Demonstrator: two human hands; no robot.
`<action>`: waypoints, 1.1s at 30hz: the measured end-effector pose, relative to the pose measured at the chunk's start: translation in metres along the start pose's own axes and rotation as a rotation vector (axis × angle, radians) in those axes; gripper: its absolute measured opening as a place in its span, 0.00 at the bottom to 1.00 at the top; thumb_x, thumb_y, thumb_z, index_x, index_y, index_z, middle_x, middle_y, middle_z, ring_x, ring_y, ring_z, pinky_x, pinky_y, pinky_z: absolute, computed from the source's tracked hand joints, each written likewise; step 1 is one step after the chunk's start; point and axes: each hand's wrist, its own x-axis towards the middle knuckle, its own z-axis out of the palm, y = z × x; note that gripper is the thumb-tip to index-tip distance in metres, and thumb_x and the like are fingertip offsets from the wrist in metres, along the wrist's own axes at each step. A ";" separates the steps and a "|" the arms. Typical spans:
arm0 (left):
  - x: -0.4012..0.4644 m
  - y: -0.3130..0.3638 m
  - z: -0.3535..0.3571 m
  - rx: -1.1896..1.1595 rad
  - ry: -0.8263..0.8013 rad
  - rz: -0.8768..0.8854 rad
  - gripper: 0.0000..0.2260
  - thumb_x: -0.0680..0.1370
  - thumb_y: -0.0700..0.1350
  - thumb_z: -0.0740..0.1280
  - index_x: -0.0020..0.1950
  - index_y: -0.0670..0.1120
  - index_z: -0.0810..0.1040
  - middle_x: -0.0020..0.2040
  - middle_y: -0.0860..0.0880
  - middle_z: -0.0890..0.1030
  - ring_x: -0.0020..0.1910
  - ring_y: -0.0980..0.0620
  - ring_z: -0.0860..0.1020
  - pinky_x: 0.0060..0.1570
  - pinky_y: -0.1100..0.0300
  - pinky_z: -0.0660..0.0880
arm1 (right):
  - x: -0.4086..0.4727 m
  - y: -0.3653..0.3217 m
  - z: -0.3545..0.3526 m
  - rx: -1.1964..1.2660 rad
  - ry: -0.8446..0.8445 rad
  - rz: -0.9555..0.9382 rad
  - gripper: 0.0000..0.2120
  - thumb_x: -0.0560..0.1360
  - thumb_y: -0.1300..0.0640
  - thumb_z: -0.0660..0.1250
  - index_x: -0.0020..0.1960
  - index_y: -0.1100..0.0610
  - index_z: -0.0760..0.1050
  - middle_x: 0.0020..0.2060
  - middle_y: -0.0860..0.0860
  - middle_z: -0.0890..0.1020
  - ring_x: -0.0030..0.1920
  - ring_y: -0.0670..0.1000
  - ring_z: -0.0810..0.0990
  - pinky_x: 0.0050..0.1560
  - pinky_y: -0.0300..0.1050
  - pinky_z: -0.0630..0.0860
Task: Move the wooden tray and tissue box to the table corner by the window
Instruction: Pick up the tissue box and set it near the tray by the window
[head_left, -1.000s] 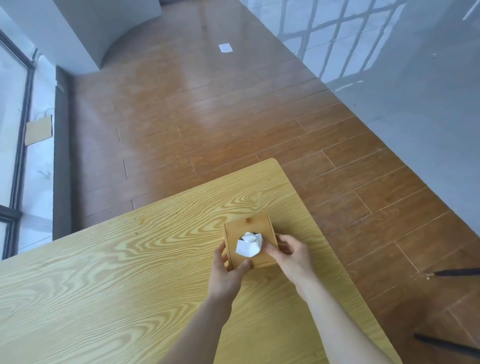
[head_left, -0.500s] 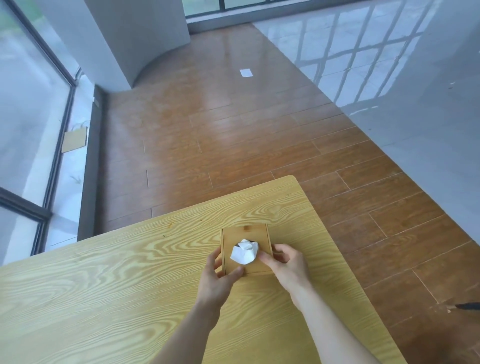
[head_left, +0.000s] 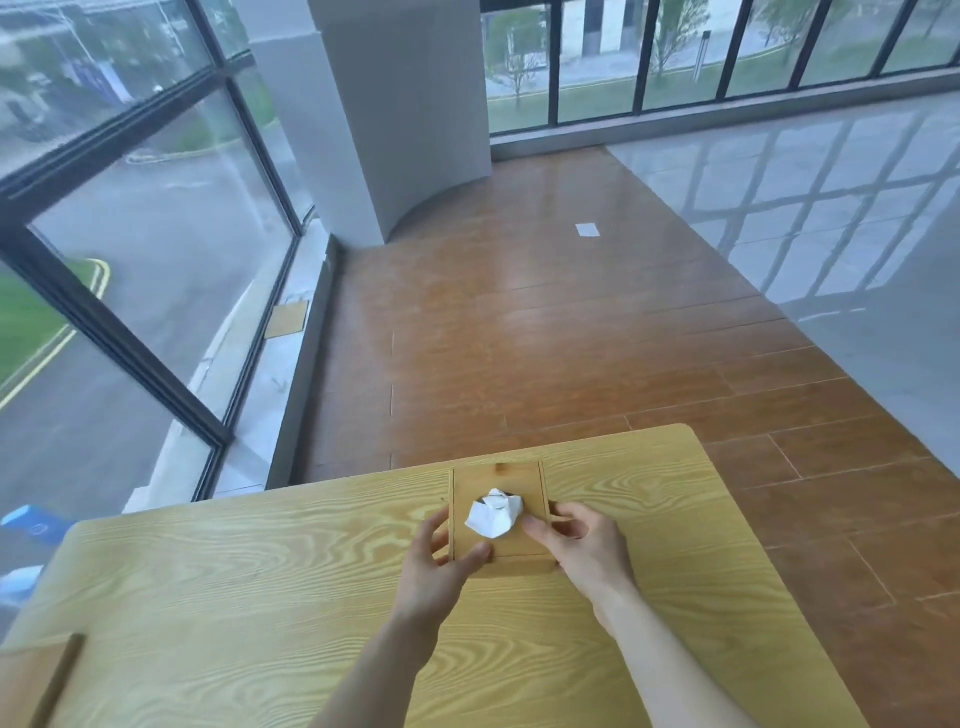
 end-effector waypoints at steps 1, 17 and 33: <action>-0.001 0.002 -0.009 0.001 0.015 0.006 0.26 0.74 0.42 0.76 0.66 0.57 0.69 0.52 0.60 0.75 0.46 0.66 0.76 0.38 0.69 0.70 | -0.002 -0.006 0.007 -0.007 -0.019 -0.018 0.28 0.62 0.35 0.81 0.57 0.47 0.81 0.49 0.43 0.85 0.53 0.47 0.84 0.57 0.58 0.84; 0.013 -0.029 -0.213 -0.044 0.127 -0.046 0.33 0.59 0.57 0.82 0.62 0.62 0.77 0.60 0.52 0.83 0.56 0.50 0.83 0.63 0.45 0.77 | -0.042 -0.071 0.180 -0.149 -0.270 -0.078 0.13 0.75 0.51 0.77 0.55 0.42 0.75 0.46 0.40 0.83 0.50 0.45 0.84 0.59 0.53 0.83; 0.068 -0.098 -0.506 -0.130 0.198 -0.078 0.35 0.61 0.53 0.81 0.66 0.60 0.76 0.64 0.49 0.79 0.60 0.50 0.79 0.60 0.50 0.77 | -0.073 -0.087 0.496 -0.228 -0.261 0.051 0.15 0.75 0.54 0.77 0.60 0.49 0.82 0.50 0.46 0.84 0.51 0.51 0.86 0.60 0.55 0.82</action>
